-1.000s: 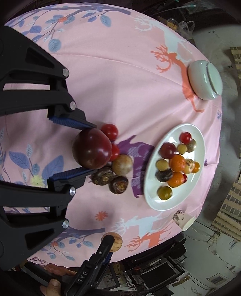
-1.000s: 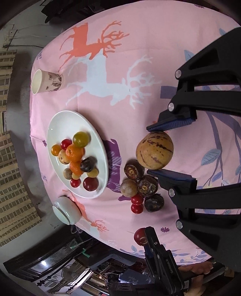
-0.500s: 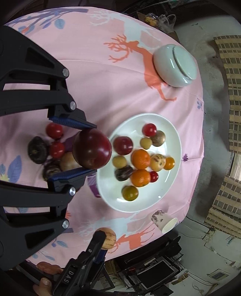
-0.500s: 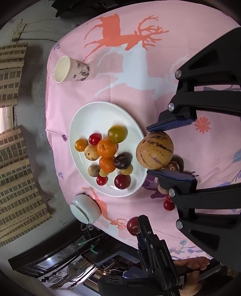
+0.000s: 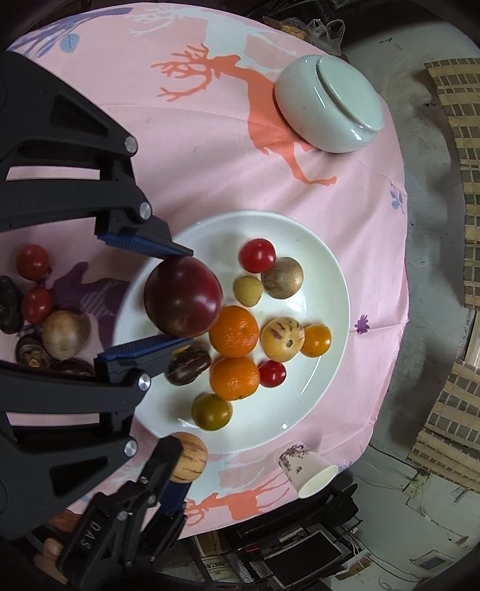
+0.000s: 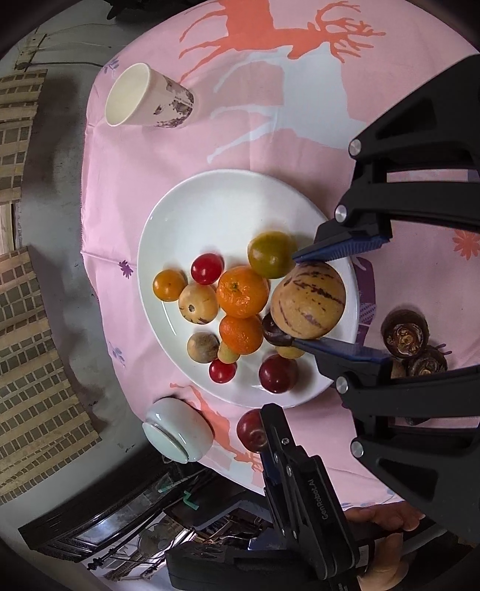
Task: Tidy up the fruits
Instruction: 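Carry both held fruits onto the white plate and open both tools, then withdraw both open tools from the plate toward the fruit pile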
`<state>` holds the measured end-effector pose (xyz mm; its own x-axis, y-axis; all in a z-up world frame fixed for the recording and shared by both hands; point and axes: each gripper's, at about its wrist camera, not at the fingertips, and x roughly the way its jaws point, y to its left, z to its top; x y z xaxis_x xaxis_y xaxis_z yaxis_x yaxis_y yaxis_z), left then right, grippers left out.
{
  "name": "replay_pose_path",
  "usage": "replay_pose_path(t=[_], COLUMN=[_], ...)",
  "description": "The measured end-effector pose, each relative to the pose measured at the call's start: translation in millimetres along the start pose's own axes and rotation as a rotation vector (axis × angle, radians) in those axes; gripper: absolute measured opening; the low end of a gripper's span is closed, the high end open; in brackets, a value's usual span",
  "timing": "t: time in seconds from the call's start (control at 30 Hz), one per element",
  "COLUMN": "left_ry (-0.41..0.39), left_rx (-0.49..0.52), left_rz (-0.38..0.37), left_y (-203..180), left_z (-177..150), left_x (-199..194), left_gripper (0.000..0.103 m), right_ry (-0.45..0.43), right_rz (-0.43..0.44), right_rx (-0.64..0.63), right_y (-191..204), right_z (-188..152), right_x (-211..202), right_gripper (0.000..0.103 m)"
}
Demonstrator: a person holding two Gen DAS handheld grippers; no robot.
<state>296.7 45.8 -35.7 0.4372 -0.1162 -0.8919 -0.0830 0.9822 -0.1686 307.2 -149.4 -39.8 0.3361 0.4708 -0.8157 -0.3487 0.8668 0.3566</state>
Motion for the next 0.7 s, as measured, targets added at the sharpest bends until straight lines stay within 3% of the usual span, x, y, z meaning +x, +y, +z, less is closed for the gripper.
replay_pose_path(t=[0.13,0.2,0.27,0.47,0.7], left_ry=[0.02,-0.012,-0.029,-0.026,0.011], left_rx=[-0.028,-0.028,-0.021,-0.035,-0.073], left_rz=[0.035,0.041,0.054,0.066,0.077], left_y=[0.0,-0.2,0.7,8.9,22.3], left_z=[9.2,8.8,7.1,-6.5,-48.3], left_x=[8.3,0.8,-6.0,-22.7,-38.5], left_gripper=[0.044,0.062,0.062,0.062,0.064], right_ry=[0.006,-0.008,-0.019,0.007,0.043], right_rz=[-0.023,-0.018,-0.021,-0.017,-0.037], right_rx=[0.08,0.101,0.102,0.104,0.142], right_y=[-7.1,-10.5,-12.2,-16.8,-24.8], right_z=[6.4,7.0,5.3,-14.6,-48.5], right_x=[12.0,9.0,4.0,-9.7,-28.0], right_gripper=[0.043,0.048,0.053,0.054,0.055])
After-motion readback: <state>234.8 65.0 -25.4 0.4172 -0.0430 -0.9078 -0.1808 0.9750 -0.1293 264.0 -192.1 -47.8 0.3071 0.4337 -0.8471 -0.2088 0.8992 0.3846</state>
